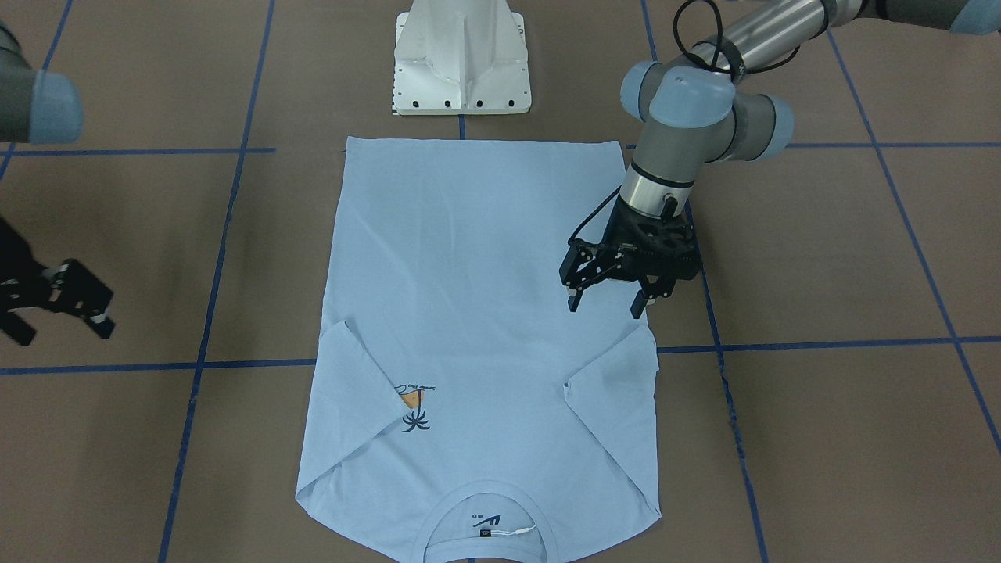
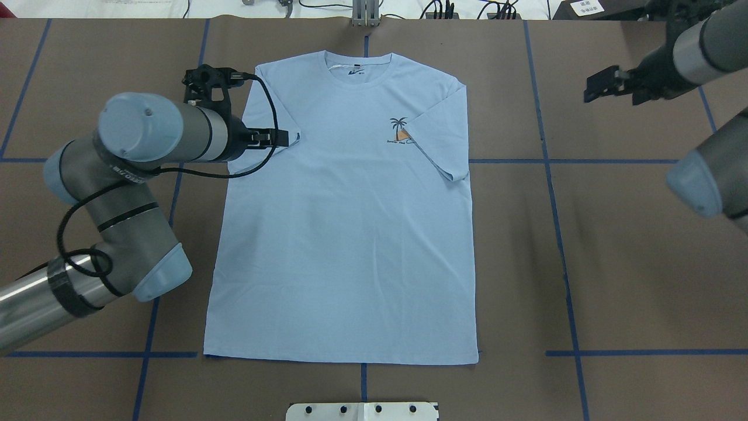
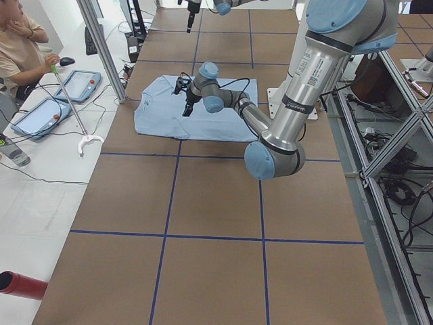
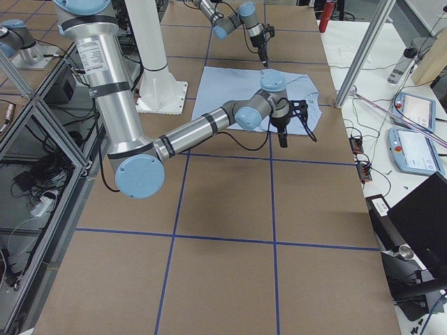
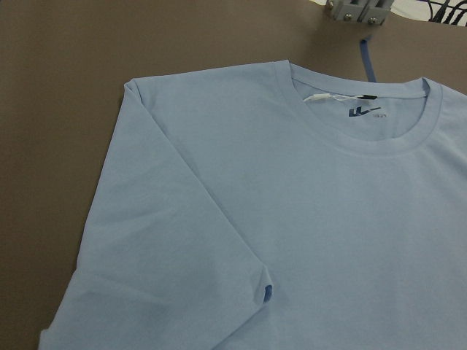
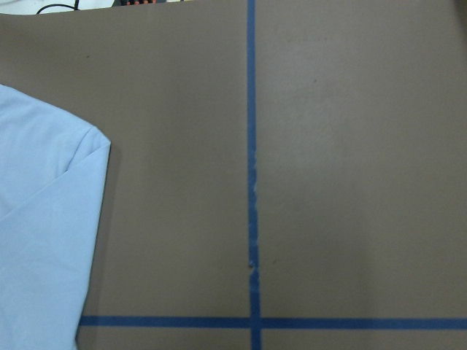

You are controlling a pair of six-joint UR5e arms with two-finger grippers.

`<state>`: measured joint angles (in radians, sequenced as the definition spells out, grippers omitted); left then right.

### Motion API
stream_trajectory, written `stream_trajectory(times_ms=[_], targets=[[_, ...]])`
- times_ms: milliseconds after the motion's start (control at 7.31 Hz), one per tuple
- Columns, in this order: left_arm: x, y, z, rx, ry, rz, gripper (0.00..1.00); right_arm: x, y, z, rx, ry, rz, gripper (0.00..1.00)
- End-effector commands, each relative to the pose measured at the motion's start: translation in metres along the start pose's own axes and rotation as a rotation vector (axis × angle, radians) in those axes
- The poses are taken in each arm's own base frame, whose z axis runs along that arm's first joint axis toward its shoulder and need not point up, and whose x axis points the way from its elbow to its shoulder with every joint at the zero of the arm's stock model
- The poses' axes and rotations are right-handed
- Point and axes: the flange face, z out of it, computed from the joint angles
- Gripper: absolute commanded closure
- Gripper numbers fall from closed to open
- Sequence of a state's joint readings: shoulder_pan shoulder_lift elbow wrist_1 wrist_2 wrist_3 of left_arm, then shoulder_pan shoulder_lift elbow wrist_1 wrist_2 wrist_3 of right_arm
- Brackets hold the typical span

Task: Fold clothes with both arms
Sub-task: 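Move both grippers down to the hem corners nearest the robot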

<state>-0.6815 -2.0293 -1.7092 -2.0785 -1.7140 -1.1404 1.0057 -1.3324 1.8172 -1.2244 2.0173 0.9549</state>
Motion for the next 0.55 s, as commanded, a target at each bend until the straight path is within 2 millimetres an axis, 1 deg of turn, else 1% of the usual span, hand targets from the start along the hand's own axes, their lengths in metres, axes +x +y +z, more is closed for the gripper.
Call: stream_trajectory(times_ms=[0,137,274,411], targets=[[0.014,0.029,-0.042,-0.030,0.117,-0.096,0.00,-0.079,0.130,-0.002,0.042,-0.048,0.126,0.00],[0.034,0.055,-0.043,-0.023,0.183,-0.242,0.00,-0.096,0.185,-0.001,0.044,-0.049,0.176,0.00],[0.044,0.066,-0.054,-0.018,0.205,-0.239,0.00,-0.119,0.240,0.002,0.069,-0.058,0.225,0.00],[0.009,0.086,-0.062,-0.036,0.169,-0.238,0.02,-0.127,0.290,-0.004,0.083,-0.069,0.247,0.00]])
